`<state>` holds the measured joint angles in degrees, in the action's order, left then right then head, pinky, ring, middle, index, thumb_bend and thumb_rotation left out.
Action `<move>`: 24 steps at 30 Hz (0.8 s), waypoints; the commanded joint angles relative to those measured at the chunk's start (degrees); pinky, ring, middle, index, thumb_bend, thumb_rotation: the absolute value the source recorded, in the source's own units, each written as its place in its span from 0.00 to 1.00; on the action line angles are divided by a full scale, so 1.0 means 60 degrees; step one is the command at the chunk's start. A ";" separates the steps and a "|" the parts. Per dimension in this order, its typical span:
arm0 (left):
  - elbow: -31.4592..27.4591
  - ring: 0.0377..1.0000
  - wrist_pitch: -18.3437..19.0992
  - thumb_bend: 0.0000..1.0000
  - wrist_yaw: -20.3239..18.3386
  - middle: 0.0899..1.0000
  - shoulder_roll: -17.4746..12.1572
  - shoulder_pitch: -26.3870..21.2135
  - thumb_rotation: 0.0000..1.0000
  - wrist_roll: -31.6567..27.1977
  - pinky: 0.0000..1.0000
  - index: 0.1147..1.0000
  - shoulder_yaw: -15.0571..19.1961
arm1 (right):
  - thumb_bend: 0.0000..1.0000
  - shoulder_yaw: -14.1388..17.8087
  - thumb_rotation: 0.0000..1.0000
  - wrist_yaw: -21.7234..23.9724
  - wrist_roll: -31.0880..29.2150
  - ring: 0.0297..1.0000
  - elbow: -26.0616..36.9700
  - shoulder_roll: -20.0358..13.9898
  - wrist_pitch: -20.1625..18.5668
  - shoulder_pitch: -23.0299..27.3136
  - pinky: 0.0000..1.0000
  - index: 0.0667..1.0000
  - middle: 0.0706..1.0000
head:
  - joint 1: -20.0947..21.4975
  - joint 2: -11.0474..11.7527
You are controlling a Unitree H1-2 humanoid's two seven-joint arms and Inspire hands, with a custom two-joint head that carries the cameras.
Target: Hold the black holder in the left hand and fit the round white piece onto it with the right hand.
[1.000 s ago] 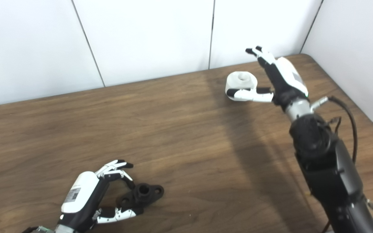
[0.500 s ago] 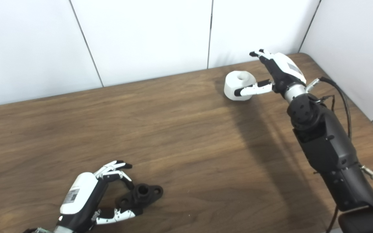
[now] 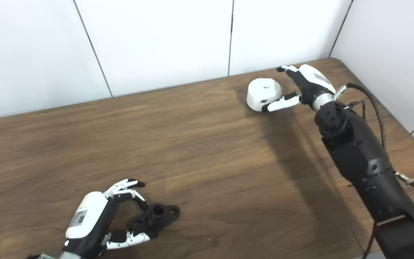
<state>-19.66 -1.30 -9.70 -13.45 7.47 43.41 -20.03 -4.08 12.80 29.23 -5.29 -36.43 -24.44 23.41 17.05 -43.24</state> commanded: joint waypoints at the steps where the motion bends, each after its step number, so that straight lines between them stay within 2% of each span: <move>1: 0.0093 0.87 0.0390 0.51 -0.0455 0.79 -0.0097 0.0328 0.05 0.0108 0.76 0.42 -0.0078 | 0.85 0.0098 0.40 -0.0133 0.0104 1.00 0.0042 -0.0187 -0.0036 0.0567 1.00 0.86 0.94 | 0.0110 -0.0074; 9: 0.0050 0.87 0.0462 0.51 -0.0463 0.79 -0.0118 0.0313 0.05 0.0110 0.76 0.42 -0.0063 | 0.80 0.0108 0.37 -0.0219 0.0120 1.00 -0.0100 0.0120 -0.0333 0.0775 1.00 0.85 0.93 | 0.0193 -0.0107; 15: -0.0011 0.86 0.0509 0.51 -0.0523 0.79 -0.0117 0.0329 0.05 0.0078 0.76 0.42 -0.0080 | 0.78 0.0096 0.33 -0.0358 0.0155 0.99 -0.0236 0.0211 -0.0221 0.0841 0.98 0.82 0.91 | 0.0185 -0.0158; 20: -0.0002 0.87 0.0507 0.51 -0.0519 0.78 -0.0115 0.0330 0.05 0.0063 0.76 0.42 -0.0085 | 0.77 0.0112 0.29 -0.0471 0.0053 0.96 -0.0406 0.0281 -0.0036 0.0916 0.92 0.79 0.90 | 0.0124 -0.0172; 24: -0.0045 0.87 0.0561 0.51 -0.0573 0.79 -0.0102 0.0322 0.05 0.0048 0.77 0.42 -0.0084 | 0.78 0.0062 0.29 -0.0536 0.0037 0.97 -0.0526 0.0314 0.0019 0.0995 0.93 0.78 0.91 | 0.0142 -0.0185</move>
<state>-20.58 -0.33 -10.08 -13.45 7.83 43.35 -20.10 -4.21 11.02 29.32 -9.61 -33.30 -26.08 26.35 17.84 -44.30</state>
